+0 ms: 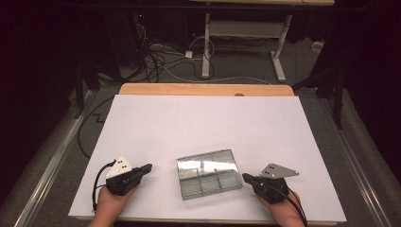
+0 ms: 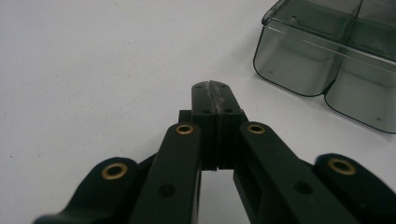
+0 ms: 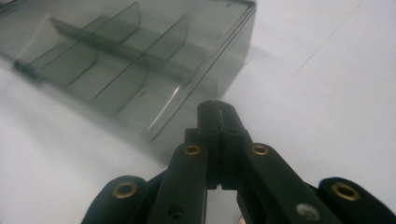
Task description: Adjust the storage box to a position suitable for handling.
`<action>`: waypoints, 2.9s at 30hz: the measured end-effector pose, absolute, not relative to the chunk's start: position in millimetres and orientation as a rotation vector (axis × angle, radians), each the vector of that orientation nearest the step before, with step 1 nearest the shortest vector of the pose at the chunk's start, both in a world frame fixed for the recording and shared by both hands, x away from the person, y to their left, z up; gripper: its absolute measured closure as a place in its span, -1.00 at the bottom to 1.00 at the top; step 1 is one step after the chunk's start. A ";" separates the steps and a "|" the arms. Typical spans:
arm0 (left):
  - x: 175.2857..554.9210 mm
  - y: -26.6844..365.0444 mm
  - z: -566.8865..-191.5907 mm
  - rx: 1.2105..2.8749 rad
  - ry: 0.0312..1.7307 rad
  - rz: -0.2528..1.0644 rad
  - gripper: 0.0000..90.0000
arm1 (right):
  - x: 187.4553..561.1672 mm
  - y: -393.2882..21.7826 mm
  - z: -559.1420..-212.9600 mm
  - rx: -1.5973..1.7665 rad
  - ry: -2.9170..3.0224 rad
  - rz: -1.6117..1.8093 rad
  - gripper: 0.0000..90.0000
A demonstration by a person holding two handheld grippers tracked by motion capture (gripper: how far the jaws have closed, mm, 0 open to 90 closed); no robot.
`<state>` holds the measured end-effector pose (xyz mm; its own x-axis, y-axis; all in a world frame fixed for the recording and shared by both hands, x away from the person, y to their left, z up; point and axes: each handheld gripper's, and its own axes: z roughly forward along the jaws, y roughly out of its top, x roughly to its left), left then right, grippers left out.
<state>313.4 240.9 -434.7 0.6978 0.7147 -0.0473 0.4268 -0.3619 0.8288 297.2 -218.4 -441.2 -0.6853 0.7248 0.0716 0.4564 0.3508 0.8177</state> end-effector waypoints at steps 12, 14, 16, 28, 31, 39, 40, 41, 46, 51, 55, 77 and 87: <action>313.5 239.2 -434.7 2.027 0.874 0.411 0.95 | 277.5 -197.4 -448.1 0.974 2.406 1.235 1.00; 312.4 237.4 -434.3 2.034 0.873 0.430 0.95 | 274.0 -191.0 -447.8 0.941 2.429 1.236 1.00; 308.8 232.3 -433.6 2.049 0.868 0.396 0.95 | 274.6 -191.3 -447.2 0.928 2.426 1.247 1.00; 301.4 191.9 -436.5 2.177 0.799 0.308 0.95 | 278.6 -207.1 -443.9 1.000 2.329 1.274 1.00; 301.3 188.4 -436.6 2.179 0.797 0.300 0.95 | 278.9 -208.9 -442.3 0.995 2.320 1.290 1.00; 304.2 183.8 -435.7 2.163 0.823 0.286 0.95 | 274.1 -209.2 -430.7 0.969 2.272 1.368 1.00; 304.2 182.9 -435.8 2.164 0.822 0.288 0.95 | 273.1 -208.7 -428.4 0.964 2.269 1.386 1.00; 304.3 182.0 -435.9 2.164 0.820 0.287 0.95 | 272.1 -207.7 -426.4 0.956 2.261 1.405 1.00; 305.9 176.7 -436.0 2.167 0.814 0.293 0.95 | 267.8 -196.6 -418.8 0.905 2.260 1.470 1.00; 309.1 172.8 -436.5 2.170 0.816 0.303 0.95 | 265.6 -179.4 -415.6 0.844 2.286 1.502 1.00; 311.1 172.0 -436.7 2.170 0.819 0.301 0.95 | 265.0 -164.8 -416.6 0.804 2.317 1.515 1.00; 314.6 172.7 -437.4 2.159 0.818 0.278 0.95 | 254.8 -109.0 -445.2 0.692 2.550 1.482 1.00; 314.7 173.8 -437.5 2.150 0.815 0.268 0.95 | 261.3 -113.3 -458.5 0.760 2.585 1.399 1.00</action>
